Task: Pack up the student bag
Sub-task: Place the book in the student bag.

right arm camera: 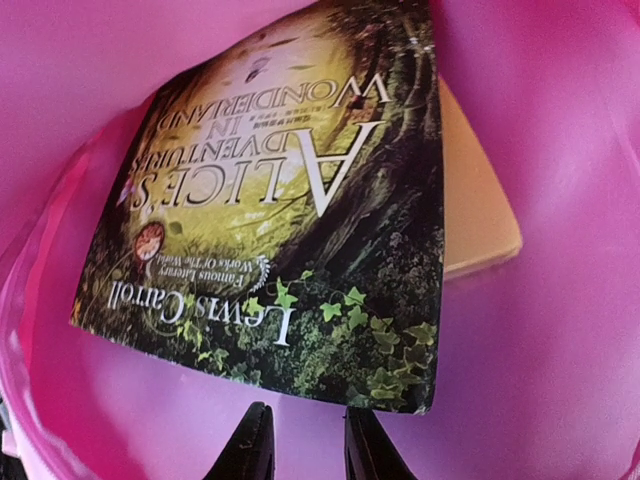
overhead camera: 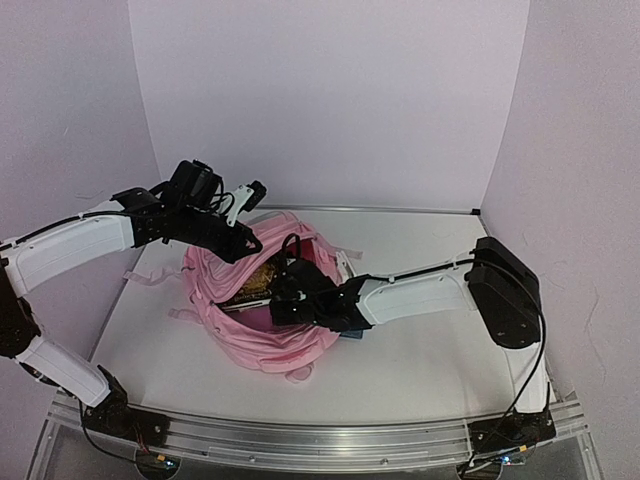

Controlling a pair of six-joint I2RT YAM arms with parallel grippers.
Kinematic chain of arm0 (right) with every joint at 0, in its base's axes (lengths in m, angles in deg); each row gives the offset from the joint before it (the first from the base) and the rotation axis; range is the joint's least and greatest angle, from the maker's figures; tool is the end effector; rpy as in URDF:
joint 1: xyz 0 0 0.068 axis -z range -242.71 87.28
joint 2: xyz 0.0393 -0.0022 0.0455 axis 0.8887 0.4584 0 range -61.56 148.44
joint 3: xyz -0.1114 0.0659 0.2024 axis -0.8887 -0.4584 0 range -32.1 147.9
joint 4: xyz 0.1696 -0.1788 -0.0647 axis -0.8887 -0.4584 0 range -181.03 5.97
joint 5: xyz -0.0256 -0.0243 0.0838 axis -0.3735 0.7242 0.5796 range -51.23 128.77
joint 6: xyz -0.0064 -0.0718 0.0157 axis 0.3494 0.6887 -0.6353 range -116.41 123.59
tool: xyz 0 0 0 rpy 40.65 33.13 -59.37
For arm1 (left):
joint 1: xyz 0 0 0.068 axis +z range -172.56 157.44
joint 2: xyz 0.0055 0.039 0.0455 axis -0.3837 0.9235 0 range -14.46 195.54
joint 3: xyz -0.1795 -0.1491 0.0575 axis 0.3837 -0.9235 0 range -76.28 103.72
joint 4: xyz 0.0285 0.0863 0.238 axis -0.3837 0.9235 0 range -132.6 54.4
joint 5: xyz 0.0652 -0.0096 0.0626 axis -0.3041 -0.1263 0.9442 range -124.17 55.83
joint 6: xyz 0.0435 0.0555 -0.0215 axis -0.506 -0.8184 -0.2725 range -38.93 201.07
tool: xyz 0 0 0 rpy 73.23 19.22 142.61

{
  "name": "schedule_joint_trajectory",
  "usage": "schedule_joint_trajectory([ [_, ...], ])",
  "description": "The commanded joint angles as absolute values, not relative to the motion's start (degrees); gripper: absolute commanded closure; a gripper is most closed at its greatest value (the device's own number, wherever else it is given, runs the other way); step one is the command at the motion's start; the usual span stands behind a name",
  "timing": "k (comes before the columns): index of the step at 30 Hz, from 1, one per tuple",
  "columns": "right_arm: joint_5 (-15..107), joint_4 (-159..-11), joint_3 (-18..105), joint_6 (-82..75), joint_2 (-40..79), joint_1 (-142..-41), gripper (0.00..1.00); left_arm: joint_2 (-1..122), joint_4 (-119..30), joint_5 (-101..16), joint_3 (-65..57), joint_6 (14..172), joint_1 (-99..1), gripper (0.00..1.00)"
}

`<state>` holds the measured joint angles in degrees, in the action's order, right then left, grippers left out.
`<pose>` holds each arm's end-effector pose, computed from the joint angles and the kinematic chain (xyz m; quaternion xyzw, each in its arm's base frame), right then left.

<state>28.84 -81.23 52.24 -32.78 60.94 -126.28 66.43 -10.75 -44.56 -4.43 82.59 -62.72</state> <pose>0.2222 0.4230 0.1300 -0.1695 0.8696 0.3007 0.3530 0.2447 -0.2211 0.2747 0.3352 0.8423 -0.2242 0.3575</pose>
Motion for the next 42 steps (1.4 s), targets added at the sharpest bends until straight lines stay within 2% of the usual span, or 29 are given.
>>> schedule_joint_trajectory([
  [1,23.12,-80.31,57.07,-33.07,63.52,-125.33,0.75,65.52,-19.84,-46.53,-2.61,82.61,-62.73,1.00],
  [7,26.27,-79.68,54.97,-31.29,61.20,-125.16,0.72,66.18,-19.38,-44.32,-1.80,81.97,-62.63,1.00],
  [14,23.25,-74.02,36.76,-28.95,45.24,-125.20,0.49,69.13,-13.65,-44.70,3.77,86.61,-62.26,1.00],
  [18,19.88,-74.38,30.79,-28.45,39.35,-124.58,0.40,69.51,-13.84,-45.41,1.17,91.15,-62.30,1.00],
  [27,22.95,-74.83,26.26,-33.18,35.25,-116.97,0.39,73.56,-19.91,-51.13,-5.69,96.96,-62.31,1.00],
  [37,26.98,-73.69,21.18,-39.82,31.73,-112.26,0.34,84.15,-19.40,-57.05,-0.95,93.89,-64.83,1.00],
  [40,28.56,-73.30,20.60,-41.01,30.89,-111.73,0.32,84.53,-19.70,-57.73,-0.97,93.88,-65.32,0.93],
  [42,31.49,-72.75,20.74,-41.86,30.65,-111.52,0.31,82.54,-21.13,-57.28,-2.07,94.51,-65.27,0.82],
])
